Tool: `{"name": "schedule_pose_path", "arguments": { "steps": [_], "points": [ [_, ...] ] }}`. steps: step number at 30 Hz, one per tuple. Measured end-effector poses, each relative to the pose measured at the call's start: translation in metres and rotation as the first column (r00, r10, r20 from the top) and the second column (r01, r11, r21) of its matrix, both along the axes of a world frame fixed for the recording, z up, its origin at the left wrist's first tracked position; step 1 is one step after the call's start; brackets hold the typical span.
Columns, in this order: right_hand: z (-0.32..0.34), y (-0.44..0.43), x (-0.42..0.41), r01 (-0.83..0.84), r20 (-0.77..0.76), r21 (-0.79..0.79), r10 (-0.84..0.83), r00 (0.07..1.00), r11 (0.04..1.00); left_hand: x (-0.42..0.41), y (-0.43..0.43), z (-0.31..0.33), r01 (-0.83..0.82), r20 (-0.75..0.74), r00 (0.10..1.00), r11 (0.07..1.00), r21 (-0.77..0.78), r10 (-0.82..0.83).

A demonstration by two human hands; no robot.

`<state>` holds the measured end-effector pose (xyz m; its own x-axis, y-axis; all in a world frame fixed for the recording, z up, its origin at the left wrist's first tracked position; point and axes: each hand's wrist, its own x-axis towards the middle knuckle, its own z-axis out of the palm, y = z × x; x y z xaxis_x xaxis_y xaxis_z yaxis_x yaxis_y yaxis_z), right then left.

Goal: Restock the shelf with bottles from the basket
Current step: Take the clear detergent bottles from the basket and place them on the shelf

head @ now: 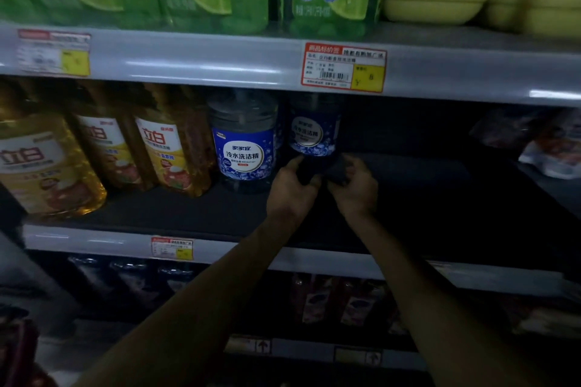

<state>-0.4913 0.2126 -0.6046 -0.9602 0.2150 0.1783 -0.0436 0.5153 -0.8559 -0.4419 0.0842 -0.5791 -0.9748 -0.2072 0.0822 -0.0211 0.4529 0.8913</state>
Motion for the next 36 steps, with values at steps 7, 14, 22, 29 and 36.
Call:
{"name": "schedule_pose_path", "arguments": {
  "steps": [7,14,22,29,36],
  "points": [
    [0.032,0.021,0.064,-0.1,0.113,0.278,0.071,0.991,0.955,0.057,-0.02,0.015,0.08,0.017,0.997,0.952,-0.294,-0.079],
    [0.064,-0.008,0.134,-0.155,0.088,0.383,0.13,0.988,0.911,0.127,-0.067,0.045,0.102,0.012,0.993,0.782,-0.615,-0.12],
    [0.086,-0.087,0.212,-0.464,0.199,0.341,0.419,0.886,0.817,0.23,-0.164,0.054,0.067,0.06,0.998,0.684,-0.726,-0.035],
    [0.074,-0.177,0.251,-0.696,0.289,0.474,0.652,0.701,0.539,0.323,-0.258,0.02,0.014,0.108,0.988,0.625,-0.781,0.114],
    [0.044,-0.244,0.291,-0.777,0.397,0.591,0.761,0.512,0.215,0.422,-0.34,-0.044,-0.108,0.155,0.929,0.646,-0.756,0.337]
  ]
}}
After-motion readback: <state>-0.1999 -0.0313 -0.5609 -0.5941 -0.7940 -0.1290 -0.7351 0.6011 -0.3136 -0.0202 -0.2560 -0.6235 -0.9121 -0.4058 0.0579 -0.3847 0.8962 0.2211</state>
